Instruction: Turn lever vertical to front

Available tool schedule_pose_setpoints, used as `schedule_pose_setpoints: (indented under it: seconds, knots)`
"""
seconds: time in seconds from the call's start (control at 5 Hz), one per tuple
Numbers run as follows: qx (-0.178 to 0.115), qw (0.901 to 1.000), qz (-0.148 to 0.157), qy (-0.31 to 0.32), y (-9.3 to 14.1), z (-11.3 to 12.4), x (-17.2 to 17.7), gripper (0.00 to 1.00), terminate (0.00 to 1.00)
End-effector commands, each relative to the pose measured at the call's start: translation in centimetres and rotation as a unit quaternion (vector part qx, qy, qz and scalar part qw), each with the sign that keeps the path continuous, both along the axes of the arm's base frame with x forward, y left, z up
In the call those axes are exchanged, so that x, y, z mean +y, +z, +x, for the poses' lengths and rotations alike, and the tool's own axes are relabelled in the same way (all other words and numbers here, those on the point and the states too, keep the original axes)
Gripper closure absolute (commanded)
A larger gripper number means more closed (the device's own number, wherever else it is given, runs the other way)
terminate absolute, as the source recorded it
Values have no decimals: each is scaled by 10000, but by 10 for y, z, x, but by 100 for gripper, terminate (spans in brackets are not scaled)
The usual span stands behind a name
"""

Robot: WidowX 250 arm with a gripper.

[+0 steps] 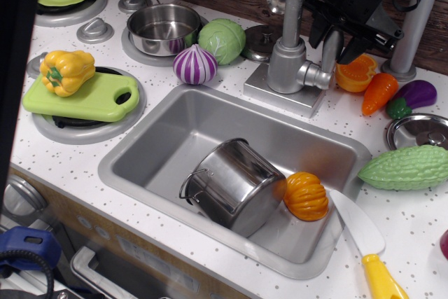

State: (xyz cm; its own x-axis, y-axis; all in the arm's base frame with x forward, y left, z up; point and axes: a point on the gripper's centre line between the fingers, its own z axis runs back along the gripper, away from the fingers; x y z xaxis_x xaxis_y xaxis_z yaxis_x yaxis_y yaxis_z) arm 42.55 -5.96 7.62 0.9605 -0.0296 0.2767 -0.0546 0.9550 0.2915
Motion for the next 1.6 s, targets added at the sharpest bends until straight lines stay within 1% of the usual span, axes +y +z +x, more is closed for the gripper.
schedule_pose_setpoints:
  seconds: [0.0, 0.2, 0.4, 0.6, 0.8, 1.0, 1.2, 1.4]
  knots:
    - [-64, 9992, -196, 336, 21, -5, -6, 100, 0]
    - [222, 9962, -395, 742, 21, -26, -22, 100, 0]
    - [657, 9930, -558, 813, 16, -35, -20, 100, 0]
    - [807, 9904, -799, 790, 4, -35, -17, 100, 0]
    - [805, 9901, -893, 728, -9, -38, -14, 100, 0]
    - [734, 9909, -940, 626, -23, -39, -14, 100, 0]
    - [684, 9909, -965, 638, -31, -41, -18, 100, 0]
    - [658, 9912, -963, 618, -34, -41, -17, 100, 0]
